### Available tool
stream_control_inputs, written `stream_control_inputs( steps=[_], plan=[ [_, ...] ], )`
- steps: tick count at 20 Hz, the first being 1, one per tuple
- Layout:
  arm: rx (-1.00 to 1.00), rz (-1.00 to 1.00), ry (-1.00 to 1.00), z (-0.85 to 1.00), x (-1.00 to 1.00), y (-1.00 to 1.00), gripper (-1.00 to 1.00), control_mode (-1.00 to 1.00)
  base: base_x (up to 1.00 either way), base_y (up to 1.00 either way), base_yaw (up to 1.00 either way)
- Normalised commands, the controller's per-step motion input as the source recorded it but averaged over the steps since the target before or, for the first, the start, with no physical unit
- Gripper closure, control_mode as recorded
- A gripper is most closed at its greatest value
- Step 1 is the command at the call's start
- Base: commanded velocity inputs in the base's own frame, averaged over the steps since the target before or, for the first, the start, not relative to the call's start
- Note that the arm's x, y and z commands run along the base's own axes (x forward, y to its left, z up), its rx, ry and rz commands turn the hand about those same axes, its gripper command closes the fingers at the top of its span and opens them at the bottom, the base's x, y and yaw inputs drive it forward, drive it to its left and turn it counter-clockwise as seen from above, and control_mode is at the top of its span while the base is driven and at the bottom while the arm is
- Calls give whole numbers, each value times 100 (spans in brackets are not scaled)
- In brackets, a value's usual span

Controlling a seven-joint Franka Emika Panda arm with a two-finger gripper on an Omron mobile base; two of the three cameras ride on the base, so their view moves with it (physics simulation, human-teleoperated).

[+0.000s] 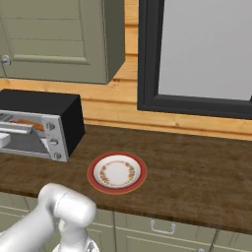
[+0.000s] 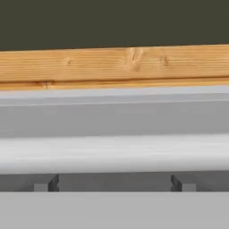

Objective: Pick up the kebab skewer and baguette bread, and place them inside the toaster oven. Close the toaster oven door and start by setting the timer.

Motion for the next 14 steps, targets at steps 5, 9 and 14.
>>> stream_control_inputs(
  steps=[5, 9, 14],
  plan=[
    [0, 0, 0, 0, 21, 0, -100, -100, 0, 0, 0],
    [0, 0, 0, 0, 7, 0, -100, -100, 0, 0, 0],
    [0, 0, 0, 0, 26, 0, -100, -100, 0, 0, 0]
  ],
)
